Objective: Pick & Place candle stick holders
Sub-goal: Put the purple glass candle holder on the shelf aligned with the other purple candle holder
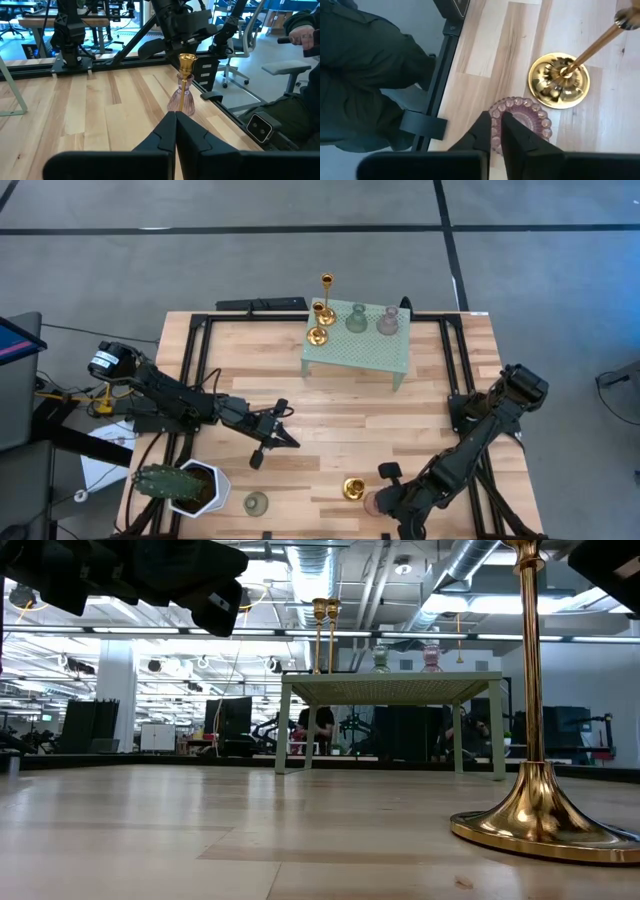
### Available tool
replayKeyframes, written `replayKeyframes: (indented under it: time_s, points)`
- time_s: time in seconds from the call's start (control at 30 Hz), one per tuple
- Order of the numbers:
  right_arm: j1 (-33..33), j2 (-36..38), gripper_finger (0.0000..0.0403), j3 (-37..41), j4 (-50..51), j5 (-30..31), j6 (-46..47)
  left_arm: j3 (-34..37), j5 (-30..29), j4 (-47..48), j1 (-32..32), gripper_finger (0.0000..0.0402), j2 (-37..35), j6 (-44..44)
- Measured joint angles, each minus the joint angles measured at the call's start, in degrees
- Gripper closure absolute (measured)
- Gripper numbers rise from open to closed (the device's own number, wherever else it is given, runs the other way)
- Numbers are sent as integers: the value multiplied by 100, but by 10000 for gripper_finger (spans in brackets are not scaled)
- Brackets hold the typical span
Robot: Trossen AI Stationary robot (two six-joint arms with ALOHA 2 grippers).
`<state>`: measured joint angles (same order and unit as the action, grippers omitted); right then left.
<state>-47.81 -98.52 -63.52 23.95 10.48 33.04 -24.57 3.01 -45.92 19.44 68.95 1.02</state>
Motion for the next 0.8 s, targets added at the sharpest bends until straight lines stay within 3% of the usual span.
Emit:
replayKeyframes:
  time_s: [0.17, 0.37, 0.6, 0.8]
  points:
    - [0, 2, 369, 0, 316, 6, 459, -1, 0, 1, 0, 395, 0, 0]
    - [0, 11, 395, -5, 522, 108, 502, 0, 0, 1, 0, 396, 0, 0]
    - [102, 24, 372, -7, 857, 328, 696, -1, 0, 1, 0, 397, 0, -1]
    - [231, 39, 391, -11, 1046, 586, 618, 1, 0, 1, 0, 394, 0, -2]
